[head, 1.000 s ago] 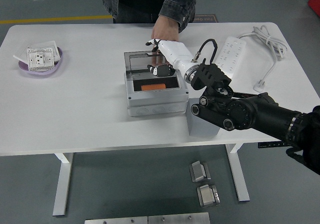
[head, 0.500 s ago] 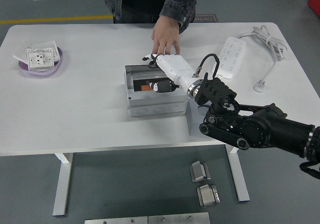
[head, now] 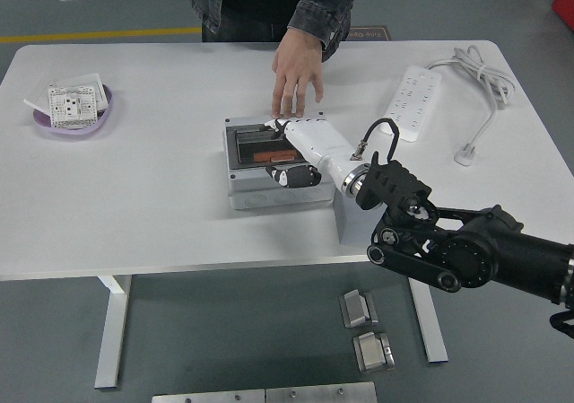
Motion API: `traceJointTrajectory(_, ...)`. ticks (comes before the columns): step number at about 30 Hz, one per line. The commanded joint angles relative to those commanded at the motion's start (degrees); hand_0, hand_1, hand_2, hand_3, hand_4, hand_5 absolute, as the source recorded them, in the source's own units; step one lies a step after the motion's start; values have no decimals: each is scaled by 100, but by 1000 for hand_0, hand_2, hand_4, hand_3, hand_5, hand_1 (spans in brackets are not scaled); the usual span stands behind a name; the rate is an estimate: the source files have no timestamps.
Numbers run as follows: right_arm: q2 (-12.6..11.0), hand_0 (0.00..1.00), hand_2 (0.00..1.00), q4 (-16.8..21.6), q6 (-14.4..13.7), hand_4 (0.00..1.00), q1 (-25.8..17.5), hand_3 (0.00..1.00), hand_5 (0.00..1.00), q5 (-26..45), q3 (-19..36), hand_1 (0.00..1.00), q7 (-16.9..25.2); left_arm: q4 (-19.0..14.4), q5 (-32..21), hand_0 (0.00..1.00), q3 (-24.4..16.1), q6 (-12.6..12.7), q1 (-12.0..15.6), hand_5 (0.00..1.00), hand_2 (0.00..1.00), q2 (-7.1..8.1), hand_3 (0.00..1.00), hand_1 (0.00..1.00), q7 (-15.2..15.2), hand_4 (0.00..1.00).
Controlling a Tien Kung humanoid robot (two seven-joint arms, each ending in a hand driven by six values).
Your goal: Pick up the cylinder from the cube,place it in the box,flap close box
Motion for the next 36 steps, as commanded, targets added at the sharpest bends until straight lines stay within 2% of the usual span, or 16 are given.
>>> traceJointTrajectory(7, -180, 707, 745, 87, -131, 694, -518, 874, 278, -263, 663, 669, -5, 13, -28, 734, 22, 3, 33, 409, 703, -11, 823, 742, 1, 719)
traceJointTrajectory(13, -458, 701, 742, 465, -373, 693, -1222, 869, 289, -585, 1511, 668, 82, 42, -53, 734, 40, 6, 108, 409, 703, -7, 823, 742, 15, 719)
traceJointTrajectory(16, -585, 702, 739, 785, -573, 693, -1661, 867, 296, -510, 2036, 665, 303, 48, -27, 734, 10, 6, 135, 410, 703, -9, 823, 741, 18, 721)
traceJointTrajectory(20, -661, 697, 732, 1130, -828, 690, -2286, 858, 294, 18, 2768, 664, 802, 46, 33, 733, -69, 2, 157, 409, 703, -27, 823, 741, 22, 721)
traceJointTrajectory(22, -678, 697, 732, 1195, -865, 690, -2599, 858, 294, 431, 3139, 664, 1126, 49, 45, 733, -85, 0, 172, 409, 703, -37, 823, 741, 29, 721)
traceJointTrajectory(25, -691, 697, 732, 1170, -687, 690, -3050, 858, 294, 1101, 3673, 664, 1689, 58, 50, 733, -88, -7, 190, 409, 703, -44, 823, 741, 48, 721)
traceJointTrajectory(26, -696, 689, 722, 1151, -595, 690, -3170, 816, 297, 1307, 3823, 654, 1858, 59, 55, 733, -92, -11, 192, 409, 704, -42, 823, 742, 56, 721)
traceJointTrajectory(27, -699, 689, 722, 1137, -501, 690, -3284, 816, 297, 1513, 3966, 654, 2022, 60, 59, 733, -95, -15, 193, 409, 704, -40, 823, 742, 63, 721)
traceJointTrajectory(31, -745, 689, 722, 1125, 31, 690, -3678, 816, 297, 2379, 4536, 654, 2618, 60, 92, 733, -127, -51, 187, 409, 704, -24, 823, 742, 121, 721)
traceJointTrajectory(32, -757, 682, 707, 1124, 212, 703, -3732, 750, 292, 2620, 4671, 647, 2729, 61, 92, 734, -125, -65, 185, 409, 706, -20, 823, 742, 144, 721)
traceJointTrajectory(36, -784, 682, 707, 1191, 900, 703, -3842, 750, 292, 3500, 5126, 647, 2751, 62, 71, 734, -91, -132, 186, 409, 706, -11, 823, 742, 250, 721)
